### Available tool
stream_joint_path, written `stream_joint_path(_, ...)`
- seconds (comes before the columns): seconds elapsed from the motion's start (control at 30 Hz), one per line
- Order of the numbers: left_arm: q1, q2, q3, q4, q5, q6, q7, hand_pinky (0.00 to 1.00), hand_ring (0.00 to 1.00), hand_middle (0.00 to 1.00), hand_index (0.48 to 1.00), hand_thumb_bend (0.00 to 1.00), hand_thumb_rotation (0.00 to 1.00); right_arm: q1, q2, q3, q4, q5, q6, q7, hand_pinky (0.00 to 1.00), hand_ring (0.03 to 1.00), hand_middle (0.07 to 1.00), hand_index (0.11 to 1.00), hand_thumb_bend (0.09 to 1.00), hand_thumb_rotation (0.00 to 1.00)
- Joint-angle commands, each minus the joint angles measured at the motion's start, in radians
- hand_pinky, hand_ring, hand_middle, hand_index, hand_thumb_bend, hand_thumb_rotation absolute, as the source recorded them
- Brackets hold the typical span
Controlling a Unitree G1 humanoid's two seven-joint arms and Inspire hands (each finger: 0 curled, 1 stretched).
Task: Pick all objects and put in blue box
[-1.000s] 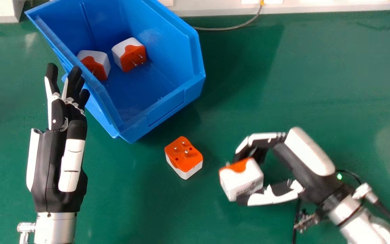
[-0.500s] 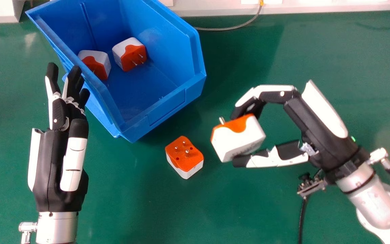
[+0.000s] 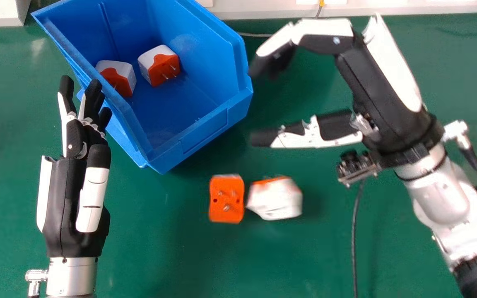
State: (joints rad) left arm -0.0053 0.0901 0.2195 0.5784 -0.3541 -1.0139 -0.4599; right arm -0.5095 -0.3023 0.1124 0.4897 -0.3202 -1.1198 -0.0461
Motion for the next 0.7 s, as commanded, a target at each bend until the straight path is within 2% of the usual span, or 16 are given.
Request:
stream_joint_path(0.0, -0.009, 0.004, -0.004, -0.004, -0.001, -0.019, -0.011, 1.00, 1.00, 0.98, 0.963, 0.68, 0.84, -0.072, 0.032, -0.032, -0.025, -0.022, -0.009, -0.042, 0.37, 0.411, 0.504, 0.512, 0.517, 0.00)
stream_joint_path(0.17, -0.013, 0.001, -0.002, 0.004, 0.001, -0.026, -0.011, 1.00, 1.00, 0.98, 0.963, 0.68, 0.84, -0.160, 0.077, -0.014, 0.005, -0.011, 0.049, -0.025, 0.36, 0.410, 0.503, 0.513, 0.517, 0.00)
stream_joint_path(0.3, -0.004, 0.002, -0.003, -0.011, 0.002, -0.023, -0.008, 1.00, 1.00, 0.98, 0.963, 0.68, 0.84, -0.206, 0.098, 0.003, 0.025, 0.001, 0.077, -0.004, 0.36, 0.409, 0.504, 0.513, 0.517, 0.00)
stream_joint_path(0.43, -0.003, 0.002, -0.001, -0.014, -0.003, -0.023, -0.007, 1.00, 1.00, 0.98, 0.962, 0.68, 0.84, -0.202, 0.108, 0.017, 0.020, 0.010, 0.088, 0.018, 0.36, 0.409, 0.504, 0.513, 0.517, 0.00)
stream_joint_path(0.57, -0.007, -0.002, 0.000, -0.004, -0.005, -0.029, -0.009, 1.00, 1.00, 0.98, 0.962, 0.68, 0.84, -0.208, 0.107, 0.022, 0.025, 0.017, 0.098, 0.038, 0.36, 0.413, 0.502, 0.507, 0.517, 0.00)
stream_joint_path(0.67, -0.011, -0.002, 0.000, 0.002, -0.006, -0.029, -0.011, 1.00, 1.00, 0.98, 0.962, 0.68, 0.84, -0.226, 0.118, 0.022, 0.027, -0.014, 0.110, 0.021, 0.35, 0.419, 0.503, 0.508, 0.514, 0.00)
